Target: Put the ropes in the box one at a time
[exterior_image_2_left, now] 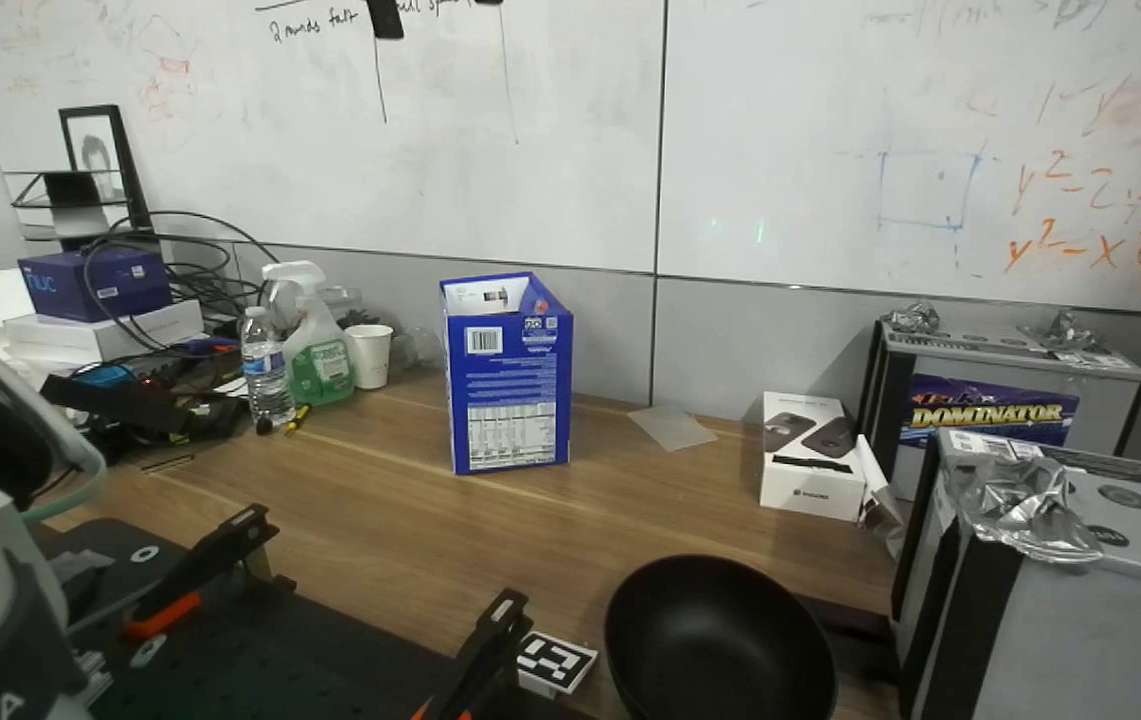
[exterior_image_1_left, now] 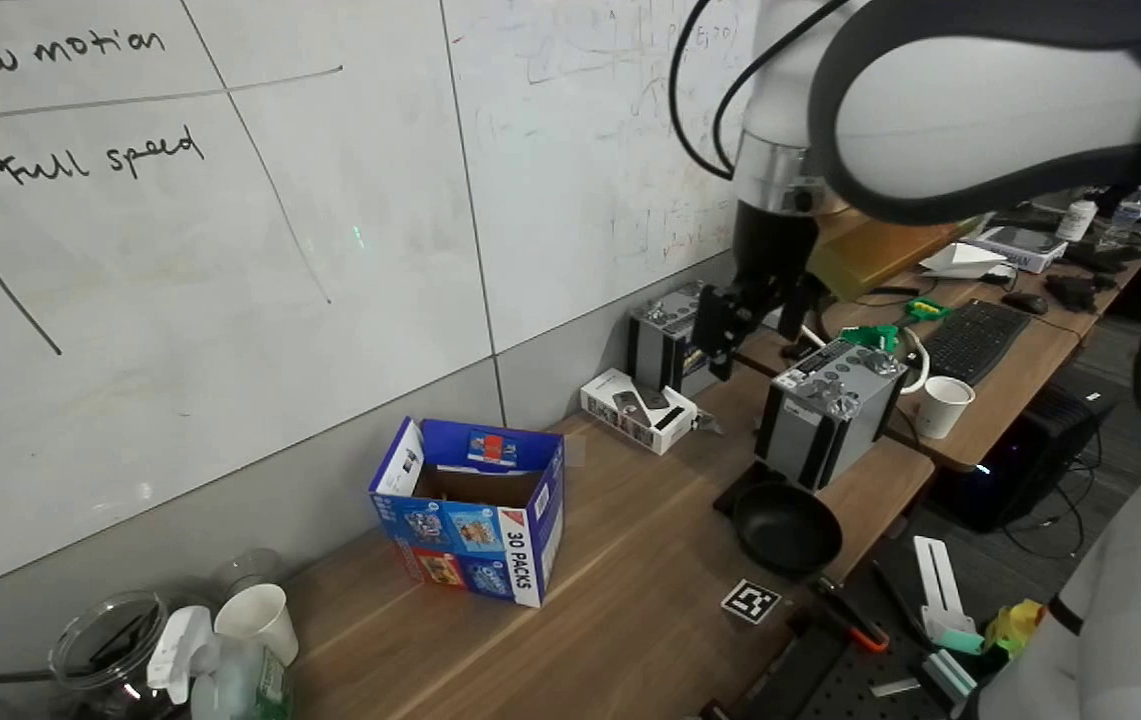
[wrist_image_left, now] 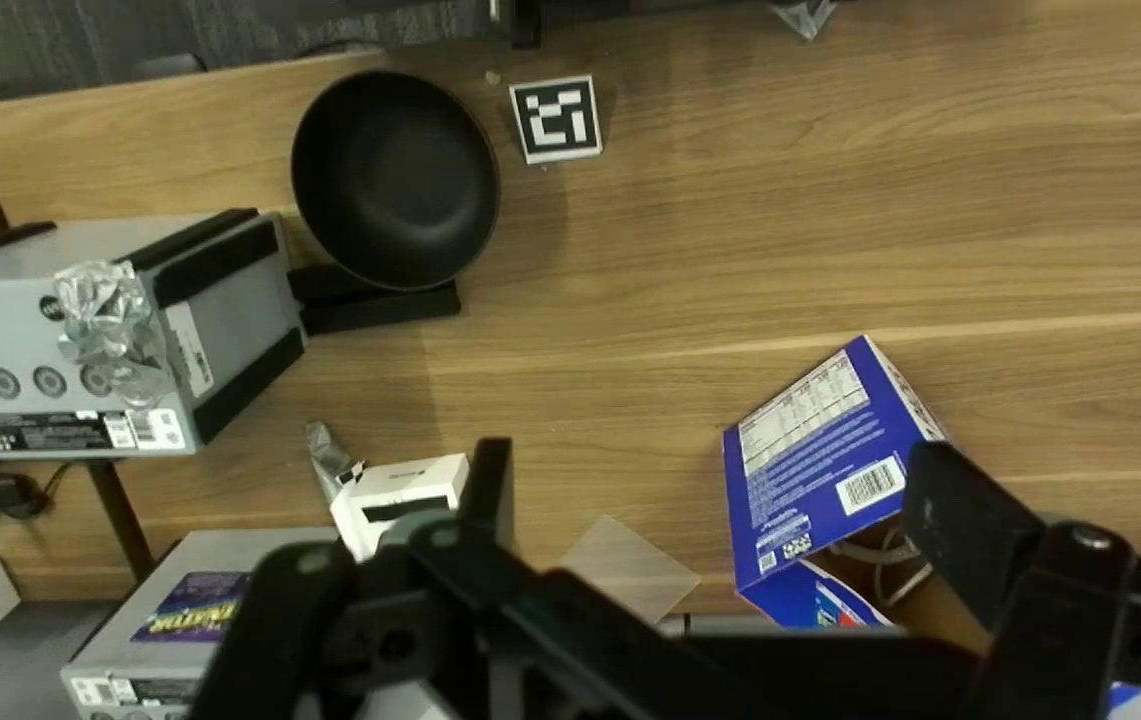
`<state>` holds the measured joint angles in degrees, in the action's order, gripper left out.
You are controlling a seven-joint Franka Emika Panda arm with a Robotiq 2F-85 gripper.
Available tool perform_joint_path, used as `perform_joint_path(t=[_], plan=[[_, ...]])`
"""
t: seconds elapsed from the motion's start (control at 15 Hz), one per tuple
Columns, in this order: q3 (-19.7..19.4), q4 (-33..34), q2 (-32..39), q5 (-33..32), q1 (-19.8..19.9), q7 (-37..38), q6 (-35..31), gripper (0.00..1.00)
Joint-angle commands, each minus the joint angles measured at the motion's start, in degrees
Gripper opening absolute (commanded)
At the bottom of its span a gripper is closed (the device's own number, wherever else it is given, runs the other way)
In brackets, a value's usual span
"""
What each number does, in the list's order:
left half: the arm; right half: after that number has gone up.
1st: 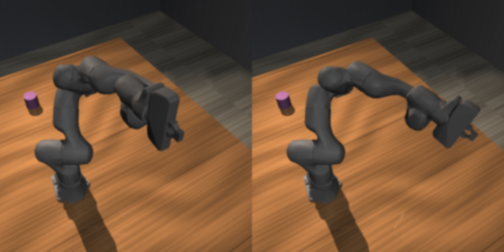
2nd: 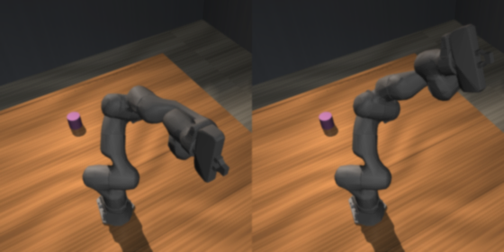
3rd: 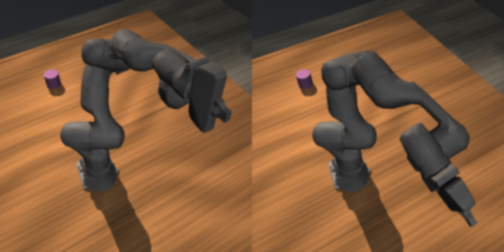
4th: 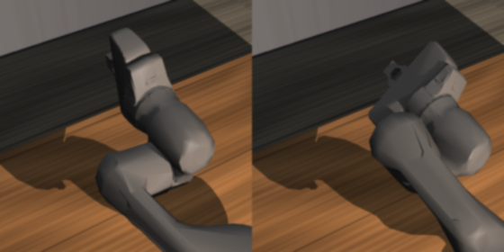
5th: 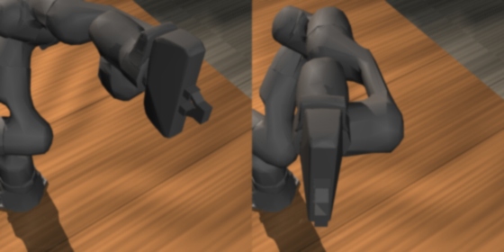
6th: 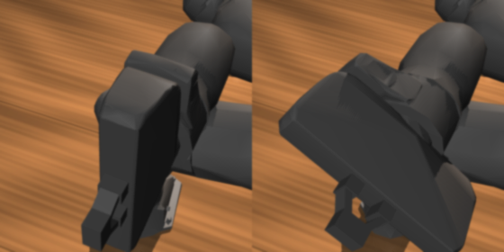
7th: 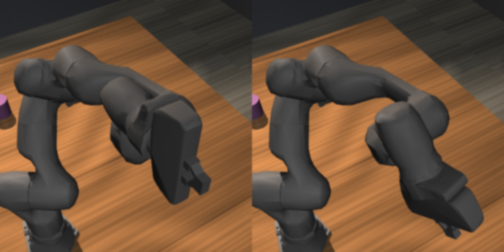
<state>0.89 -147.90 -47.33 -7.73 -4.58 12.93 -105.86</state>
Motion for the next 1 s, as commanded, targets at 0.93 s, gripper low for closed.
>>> perform_joint_path(t=[0.93], plan=[[-3.96, -4.73, -8.86, 4.43, 8.73, -5.34, 9.81, 1.0]])
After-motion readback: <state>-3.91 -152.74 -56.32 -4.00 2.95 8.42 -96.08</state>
